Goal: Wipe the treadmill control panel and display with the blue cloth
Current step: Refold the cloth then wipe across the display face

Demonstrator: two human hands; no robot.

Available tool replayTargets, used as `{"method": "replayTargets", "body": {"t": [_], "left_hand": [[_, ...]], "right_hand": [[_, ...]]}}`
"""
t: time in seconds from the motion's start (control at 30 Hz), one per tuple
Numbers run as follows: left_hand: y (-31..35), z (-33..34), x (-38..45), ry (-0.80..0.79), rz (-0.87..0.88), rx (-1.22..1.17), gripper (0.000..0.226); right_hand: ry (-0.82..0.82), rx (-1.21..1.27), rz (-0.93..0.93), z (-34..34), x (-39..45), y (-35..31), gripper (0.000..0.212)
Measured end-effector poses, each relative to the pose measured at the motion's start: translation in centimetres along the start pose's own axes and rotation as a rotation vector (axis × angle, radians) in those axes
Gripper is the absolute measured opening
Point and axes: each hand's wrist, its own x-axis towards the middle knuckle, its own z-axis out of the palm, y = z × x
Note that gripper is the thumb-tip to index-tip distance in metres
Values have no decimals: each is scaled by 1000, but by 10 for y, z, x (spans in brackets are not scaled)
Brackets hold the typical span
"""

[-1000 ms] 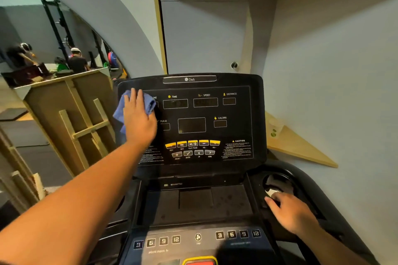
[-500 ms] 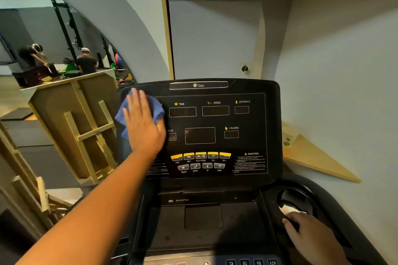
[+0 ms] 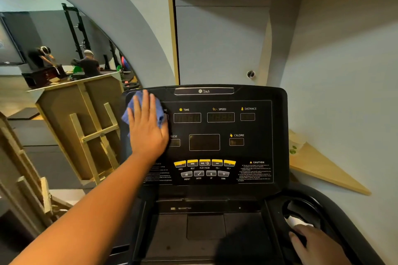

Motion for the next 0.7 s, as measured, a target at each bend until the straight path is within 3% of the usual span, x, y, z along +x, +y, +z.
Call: {"method": "replayTargets", "body": {"t": [0.1,0.17,0.33,0.37,0.43,0.53,0.6,0.7], "left_hand": [[10,-5,21,64,-201,-71,72],[18,-1,24,52,-171,-9,73],[-6,-1,0,-127,457,119,72],[-19,-4,-2,-115,447,123,71],[-37,-10,1,-55,204,58,73],[-28,-14,12,10,-162,-65,74],[-7,-13,19,31,-206,-53,76],[27,-6,26,-13,-106,21,78]], "right_hand": [[-36,-16,-10,-3,3,0,31],[-38,-9,-4,-7,3,-3,30],[-32,5,-10,-5,3,2,34],[-62,29,-19,-6,5,2,40],[-126,95,-45,-5,8,2,53],[-96,43,-62,-12,9,-6,36],[-110,49,-41,-13,8,-7,32],[-102,55,-20,-13,5,-6,29]]}}
